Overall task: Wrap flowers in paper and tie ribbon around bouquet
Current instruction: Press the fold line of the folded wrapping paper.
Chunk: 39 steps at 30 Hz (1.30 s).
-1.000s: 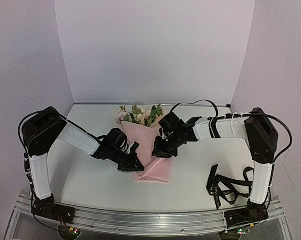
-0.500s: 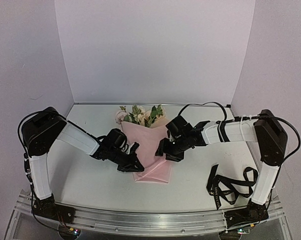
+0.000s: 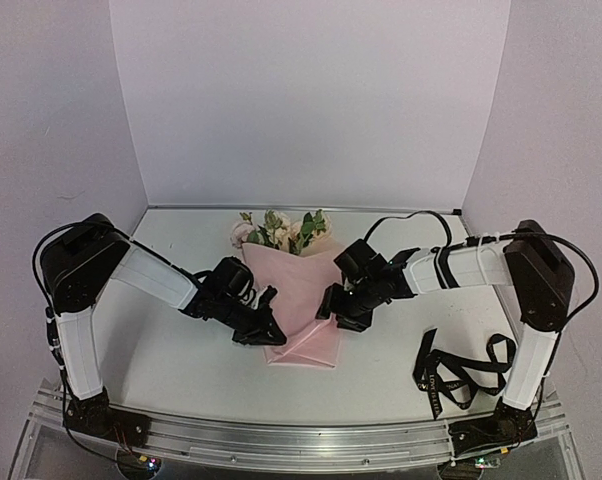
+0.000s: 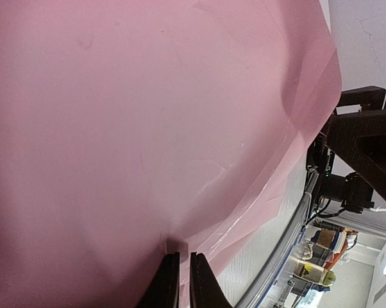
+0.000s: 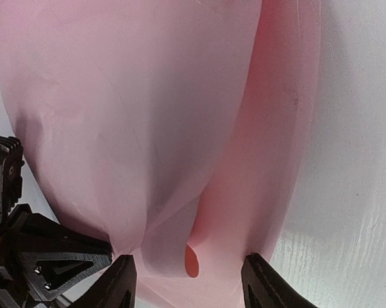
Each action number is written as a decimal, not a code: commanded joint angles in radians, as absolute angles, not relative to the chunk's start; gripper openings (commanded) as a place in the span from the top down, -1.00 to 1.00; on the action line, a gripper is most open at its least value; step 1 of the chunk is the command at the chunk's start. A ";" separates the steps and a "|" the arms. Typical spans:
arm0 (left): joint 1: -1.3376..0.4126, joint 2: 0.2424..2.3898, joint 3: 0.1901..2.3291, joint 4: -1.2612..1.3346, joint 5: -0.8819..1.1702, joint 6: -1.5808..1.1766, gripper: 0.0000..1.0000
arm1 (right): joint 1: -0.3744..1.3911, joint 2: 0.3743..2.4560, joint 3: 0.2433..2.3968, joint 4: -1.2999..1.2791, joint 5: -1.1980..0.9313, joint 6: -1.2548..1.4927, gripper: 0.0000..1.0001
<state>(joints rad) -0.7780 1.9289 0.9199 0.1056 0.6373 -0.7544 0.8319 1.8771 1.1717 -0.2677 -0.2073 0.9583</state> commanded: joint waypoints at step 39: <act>-0.391 1.950 1.184 0.037 0.444 -0.831 0.52 | 0.951 1.873 0.948 -0.053 0.058 1.133 1.00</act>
<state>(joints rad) -0.4485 1.9418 1.1291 0.0264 0.5234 -0.8131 0.9443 1.8492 0.9695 -0.0876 0.0563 1.0981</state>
